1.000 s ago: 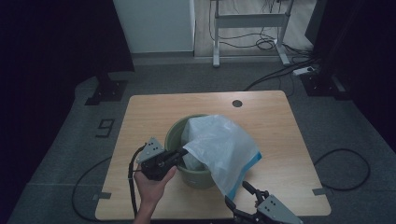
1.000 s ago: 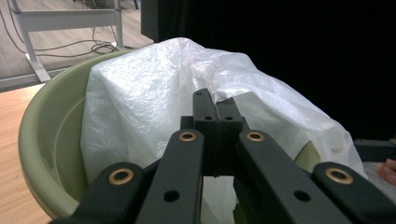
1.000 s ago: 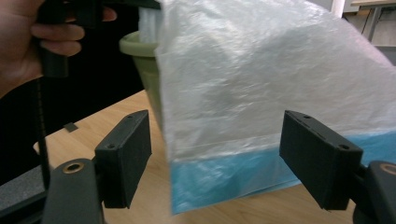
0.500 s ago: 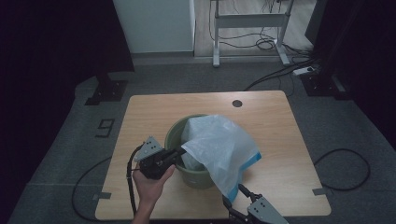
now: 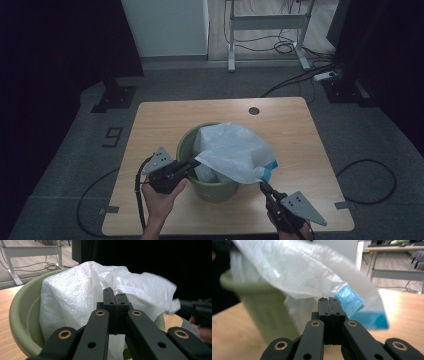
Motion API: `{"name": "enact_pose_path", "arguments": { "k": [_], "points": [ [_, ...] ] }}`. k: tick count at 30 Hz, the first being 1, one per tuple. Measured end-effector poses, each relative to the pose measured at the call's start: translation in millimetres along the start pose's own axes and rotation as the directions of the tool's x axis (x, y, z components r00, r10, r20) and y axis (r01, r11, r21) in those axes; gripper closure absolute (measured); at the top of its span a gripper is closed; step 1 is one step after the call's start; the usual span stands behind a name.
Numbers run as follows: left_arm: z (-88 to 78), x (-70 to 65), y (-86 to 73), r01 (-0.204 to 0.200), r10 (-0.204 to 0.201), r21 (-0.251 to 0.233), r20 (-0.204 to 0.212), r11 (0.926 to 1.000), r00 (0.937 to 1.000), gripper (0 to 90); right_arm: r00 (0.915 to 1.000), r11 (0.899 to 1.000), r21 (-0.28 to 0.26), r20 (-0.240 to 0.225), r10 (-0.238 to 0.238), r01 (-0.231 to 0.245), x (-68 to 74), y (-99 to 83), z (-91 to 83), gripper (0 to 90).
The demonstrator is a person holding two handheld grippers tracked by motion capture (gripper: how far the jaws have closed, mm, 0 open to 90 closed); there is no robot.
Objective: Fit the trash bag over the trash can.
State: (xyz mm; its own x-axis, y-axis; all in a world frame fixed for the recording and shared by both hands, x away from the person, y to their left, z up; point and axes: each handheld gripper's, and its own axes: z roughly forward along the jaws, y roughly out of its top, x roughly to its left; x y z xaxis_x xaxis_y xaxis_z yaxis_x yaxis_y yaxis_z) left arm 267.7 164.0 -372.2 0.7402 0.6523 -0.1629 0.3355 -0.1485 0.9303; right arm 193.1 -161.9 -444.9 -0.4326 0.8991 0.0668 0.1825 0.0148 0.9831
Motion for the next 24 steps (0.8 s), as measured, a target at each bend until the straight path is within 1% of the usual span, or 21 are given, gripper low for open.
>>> {"name": "enact_pose_path", "arguments": {
  "k": [1,2,3,4,5,6,7,8,10,13,14,15,16,17,18,20,21,22,23,24],
  "points": [
    [0.0,0.0,0.0,0.0,0.0,0.0,0.0,1.0,1.0,89.9,1.0,1.0,0.0,0.0,0.0,0.0,0.0,0.0,0.0,89.1],
    [0.2,-0.5,-0.3,-0.003,0.003,0.003,0.002,1.0,1.0,89.9,0.9998,0.999,-0.033,0.011,0.014,-0.014,-5.7,11.6,0.3,89.1],
    [0.4,-1.2,-0.9,-0.006,0.006,0.007,0.011,1.0,0.9999,89.9,0.9997,0.999,-0.05,0.015,0.021,-0.02,-7.5,17.3,0.4,89.1],
    [0.7,-1.8,-1.4,-0.009,0.009,0.01,0.018,0.9999,0.9998,89.8,0.9996,0.998,-0.063,0.015,0.023,-0.022,-9.1,21.7,0.5,89.1],
    [0.7,-1.8,-1.4,-0.009,0.009,0.01,0.018,0.9999,0.9998,89.9,0.9996,0.998,-0.063,0.015,0.023,-0.022,-9.1,21.7,0.5,89.1],
    [0.9,-2.9,-2.2,-0.012,0.012,0.017,0.023,0.9998,0.9997,89.9,0.9994,0.997,-0.075,0.013,0.033,-0.032,-10.7,27.9,1.2,89.1],
    [0.9,-3.9,-3.0,-0.014,0.014,0.02,0.028,0.9997,0.9995,89.7,0.999,0.993,-0.11,0.008,0.043,-0.042,-11.6,42.8,2.8,89.1],
    [0.7,-6.3,-4.7,-0.017,0.016,0.026,0.04,0.9995,0.9991,89.7,0.9991,0.991,-0.13,0.007,0.042,-0.041,-10.9,49.6,3.7,89.1],
    [0.2,-9.7,-6.7,-0.029,0.027,0.037,0.045,0.9989,0.9986,89.4,0.9991,0.987,-0.157,-0.001,0.043,-0.043,-9.4,61.1,5.9,89.1],
    [-1.0,-13.2,-8.9,-0.039,0.035,0.052,0.06,0.9979,0.9976,88.9,0.9994,0.982,-0.188,-0.011,0.032,-0.033,-5.2,77.8,11.4,89.1],
    [-0.8,-14.2,-9.6,-0.042,0.038,0.061,0.067,0.9973,0.997,88.3,0.9995,0.98,-0.194,-0.016,0.028,-0.03,-3.5,82.5,13.5,89.1],
    [-0.8,-14.2,-9.6,-0.042,0.038,0.061,0.067,0.9973,0.997,88.1,0.9995,0.98,-0.194,-0.016,0.028,-0.03,-3.5,82.5,13.5,89.1],
    [0.0,-16.0,-11.1,-0.05,0.045,0.072,0.074,0.9961,0.9962,87.9,0.9995,0.978,-0.207,-0.027,0.018,-0.023,0.6,91.3,18.3,89.1],
    [0.0,-16.0,-11.1,-0.05,0.045,0.072,0.074,0.9961,0.9962,87.9,0.9995,0.978,-0.207,-0.027,0.018,-0.023,0.6,91.3,18.3,89.1],
    [1.1,-16.6,-12.3,-0.053,0.047,0.08,0.079,0.9954,0.9957,87.8,0.9991,0.977,-0.211,-0.04,0.011,-0.019,4.7,97.3,22.8,89.1],
    [1.7,-16.2,-13.6,-0.058,0.05,0.089,0.084,0.9944,0.9952,86.9,0.9984,0.978,-0.207,-0.056,0.004,-0.016,8.8,100.0,26.9,89.1],
    [1.4,-15.8,-13.9,-0.063,0.055,0.091,0.085,0.9939,0.9949,85.6,0.9979,0.979,-0.204,-0.065,-0.001,-0.012,11.4,100.2,29.2,89.1],
    [0.4,-15.5,-13.9,-0.066,0.06,0.093,0.07,0.9934,0.9958,81.4,0.9973,0.98,-0.199,-0.073,-0.009,-0.005,13.5,99.5,30.9,89.1],
    [-1.2,-15.5,-13.6,-0.069,0.065,0.084,0.045,0.9941,0.9969,75.0,0.9964,0.981,-0.196,-0.083,-0.017,0.0,15.4,98.0,32.4,89.1],
    [-3.5,-15.2,-12.9,-0.07,0.068,0.069,0.029,0.9951,0.9973,67.4,0.9956,0.981,-0.193,-0.09,-0.026,0.009,16.7,96.2,33.7,89.1]
  ]
}}
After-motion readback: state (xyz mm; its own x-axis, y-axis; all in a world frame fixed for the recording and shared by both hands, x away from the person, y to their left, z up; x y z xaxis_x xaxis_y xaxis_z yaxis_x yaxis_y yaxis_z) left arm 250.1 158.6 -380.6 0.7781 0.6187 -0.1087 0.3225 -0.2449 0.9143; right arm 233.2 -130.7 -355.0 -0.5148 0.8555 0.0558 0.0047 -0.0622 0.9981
